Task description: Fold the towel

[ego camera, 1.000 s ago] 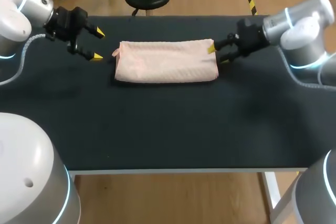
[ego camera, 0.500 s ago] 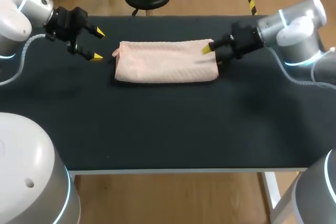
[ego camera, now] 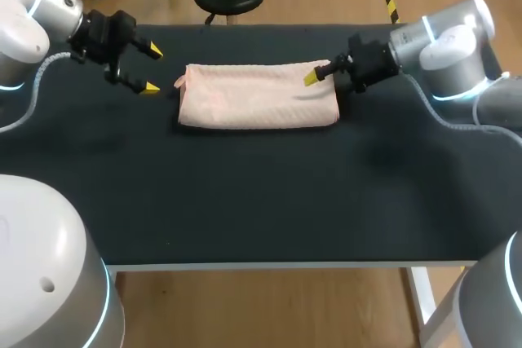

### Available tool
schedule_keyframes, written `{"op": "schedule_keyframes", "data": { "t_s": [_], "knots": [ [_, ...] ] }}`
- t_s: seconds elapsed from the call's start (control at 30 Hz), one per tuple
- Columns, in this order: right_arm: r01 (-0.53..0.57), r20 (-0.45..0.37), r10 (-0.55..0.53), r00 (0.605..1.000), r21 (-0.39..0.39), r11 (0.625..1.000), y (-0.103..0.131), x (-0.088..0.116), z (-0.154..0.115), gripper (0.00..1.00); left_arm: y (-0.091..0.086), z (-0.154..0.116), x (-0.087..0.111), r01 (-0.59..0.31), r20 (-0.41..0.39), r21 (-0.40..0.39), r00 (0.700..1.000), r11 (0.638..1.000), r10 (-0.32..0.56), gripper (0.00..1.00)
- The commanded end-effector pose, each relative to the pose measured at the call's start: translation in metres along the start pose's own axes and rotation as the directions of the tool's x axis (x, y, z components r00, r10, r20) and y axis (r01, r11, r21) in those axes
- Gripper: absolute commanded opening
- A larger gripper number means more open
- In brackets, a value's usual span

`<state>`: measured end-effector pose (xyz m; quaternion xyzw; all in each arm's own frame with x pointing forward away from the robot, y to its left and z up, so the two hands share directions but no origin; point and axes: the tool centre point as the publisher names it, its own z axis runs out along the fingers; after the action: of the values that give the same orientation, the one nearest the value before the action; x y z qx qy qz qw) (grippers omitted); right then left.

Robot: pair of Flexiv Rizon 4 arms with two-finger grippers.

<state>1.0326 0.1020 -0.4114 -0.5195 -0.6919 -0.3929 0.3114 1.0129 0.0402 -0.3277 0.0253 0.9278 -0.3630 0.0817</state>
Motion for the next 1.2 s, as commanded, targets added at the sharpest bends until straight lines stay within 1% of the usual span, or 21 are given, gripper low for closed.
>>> {"op": "schedule_keyframes", "data": {
  "t_s": [0.03,0.13,0.17,0.2,0.33,0.4,0.5,0.7,0.83,0.87,0.93,1.0,1.2],
  "knots": [
    [0.0,0.025,0.0,1.0,-0.014,1.0,0.0,-0.004,0.001,0.0,0.001,0.0,0.001,-0.003,0.002,0.003,1.0,1.0,0.003,1.0],
    [-0.006,0.058,0.007,0.998,-0.021,1.0,0.0,-0.001,-0.002,0.0,0.001,0.0,0.001,-0.003,0.002,0.003,1.0,1.0,0.003,1.0],
    [-0.005,0.083,0.007,0.997,-0.021,1.0,0.0,0.002,-0.003,0.0,0.001,0.0,0.001,-0.003,0.002,0.003,1.0,1.0,0.003,1.0],
    [-0.006,0.082,0.007,0.997,-0.023,1.0,0.0,0.004,-0.004,0.0,0.001,0.0,0.001,-0.003,0.002,0.003,1.0,1.0,0.003,1.0],
    [-0.003,0.152,0.009,0.988,-0.037,0.999,0.003,0.017,-0.005,0.0,0.001,0.0,0.001,-0.003,0.002,0.003,1.0,1.0,0.003,1.0],
    [0.007,0.191,0.002,0.982,-0.044,0.999,0.006,0.026,-0.005,0.0,0.001,0.0,0.001,-0.003,0.002,0.003,1.0,1.0,0.003,1.0],
    [0.03,0.273,-0.017,0.962,-0.042,0.999,0.011,0.042,-0.005,0.0,0.001,0.0,0.001,-0.003,0.002,0.003,1.0,1.0,0.003,1.0],
    [0.074,0.345,-0.054,0.937,-0.043,0.996,0.023,0.078,0.006,0.0,0.001,0.0,0.001,-0.003,0.002,0.003,1.0,1.0,0.003,1.0],
    [0.137,0.397,-0.119,0.91,-0.017,0.99,0.03,0.1,0.021,0.0,0.001,0.0,0.001,-0.003,0.002,0.003,1.0,1.0,0.003,1.0],
    [0.154,0.403,-0.136,0.905,-0.013,0.988,0.032,0.108,0.027,0.0,0.001,0.0,0.001,-0.003,0.002,0.003,1.0,1.0,0.003,1.0],
    [0.184,0.407,-0.168,0.898,-0.001,0.983,0.035,0.116,0.035,0.0,0.001,0.0,0.001,-0.003,0.002,0.003,1.0,1.0,0.003,1.0],
    [0.203,0.397,-0.191,0.898,0.011,0.979,0.04,0.126,0.049,0.0,0.001,0.0,0.001,-0.003,0.002,0.003,1.0,1.0,0.003,1.0],
    [0.249,0.353,-0.246,0.903,0.037,0.968,0.057,0.144,0.083,0.0,0.001,0.0,0.001,-0.003,0.002,0.003,1.0,1.0,0.003,1.0]
  ]
}}
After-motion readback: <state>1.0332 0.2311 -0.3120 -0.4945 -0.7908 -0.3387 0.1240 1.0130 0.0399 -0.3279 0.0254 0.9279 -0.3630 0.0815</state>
